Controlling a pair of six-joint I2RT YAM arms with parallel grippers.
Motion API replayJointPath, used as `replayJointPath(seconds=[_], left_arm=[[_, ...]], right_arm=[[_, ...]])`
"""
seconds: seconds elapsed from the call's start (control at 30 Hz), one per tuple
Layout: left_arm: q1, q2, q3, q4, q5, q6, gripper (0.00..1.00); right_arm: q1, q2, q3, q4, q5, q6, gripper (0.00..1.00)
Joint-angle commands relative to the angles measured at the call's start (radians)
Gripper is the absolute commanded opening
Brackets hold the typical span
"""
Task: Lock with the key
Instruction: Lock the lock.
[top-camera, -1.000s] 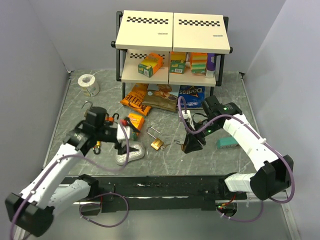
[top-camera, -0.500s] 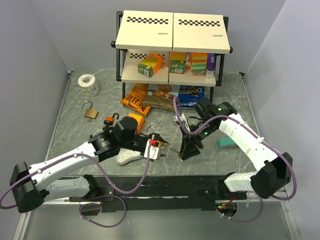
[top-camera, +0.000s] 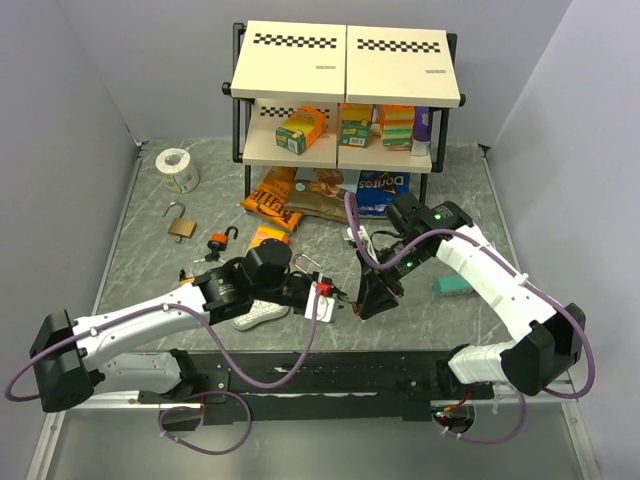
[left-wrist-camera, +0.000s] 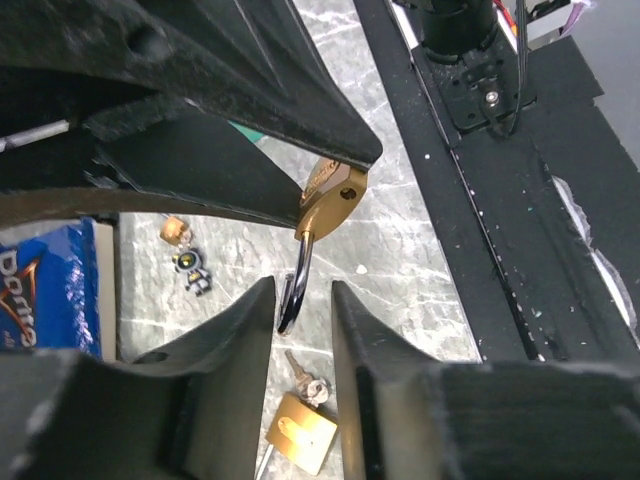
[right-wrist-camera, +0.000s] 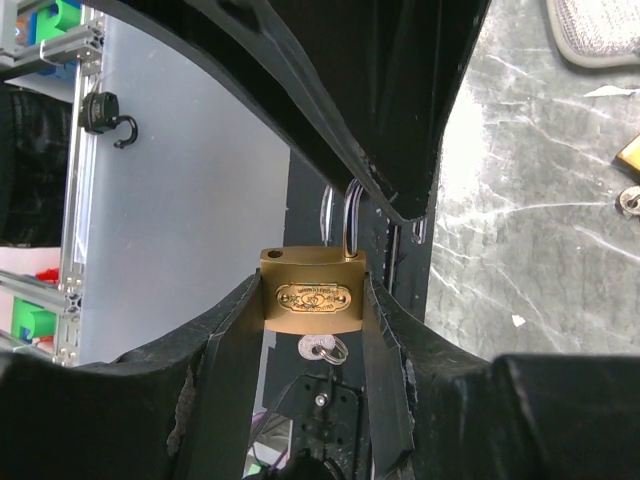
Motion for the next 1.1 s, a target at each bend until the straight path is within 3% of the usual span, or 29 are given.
replayJointPath(seconds=[0.0,0.07,0.13,0.17,0.2,0.23,0.3,0.53,0.67,1.07], left_arm=[[-0.008,0.014,0.045,0.031,-0.020,-0.012,0.21],[-0.008,0.014,0.050,0.033,-0.035,-0.027,0.09],[-0.008,0.007,0.052,0.034,-0.048,-0.057,0.01],[-0.008,-0.007,0.052,0.034,-0.046,-0.070,0.01],[-0.008,-0.016,0.052,0.031,-0.048,-0.097,0.01],[-0.003,-0.025,0.050,0.030,-0.045,-0.113,0.01],[0.018,-0.056,0.049,0.029,0.002,-0.183,0.01],[0.183,-0.096,0.137,-0.001,0.177,-0.424,0.01],[0.207,-0.102,0.190,0.000,0.216,-0.548,0.01],[0.213,-0.090,0.190,0.108,0.211,-0.765,0.01]], right_arm=[[0.010,0.016,0.057,-0.019,-0.059,0.001,0.00],[0.010,0.015,0.057,-0.016,-0.056,0.008,0.00],[0.010,0.016,0.059,0.004,-0.059,0.030,0.13],[0.006,0.013,0.065,0.010,-0.061,0.059,0.26],[0.001,0.012,0.069,0.016,-0.061,0.074,0.56],[-0.010,0.007,0.075,0.034,-0.061,0.087,0.74],[-0.052,-0.023,0.080,0.062,-0.050,0.120,0.99],[-0.163,-0.168,0.040,0.206,-0.014,0.136,0.99],[-0.162,-0.273,0.006,0.384,0.011,0.215,0.99],[-0.073,-0.295,0.029,0.453,0.013,0.243,0.96]])
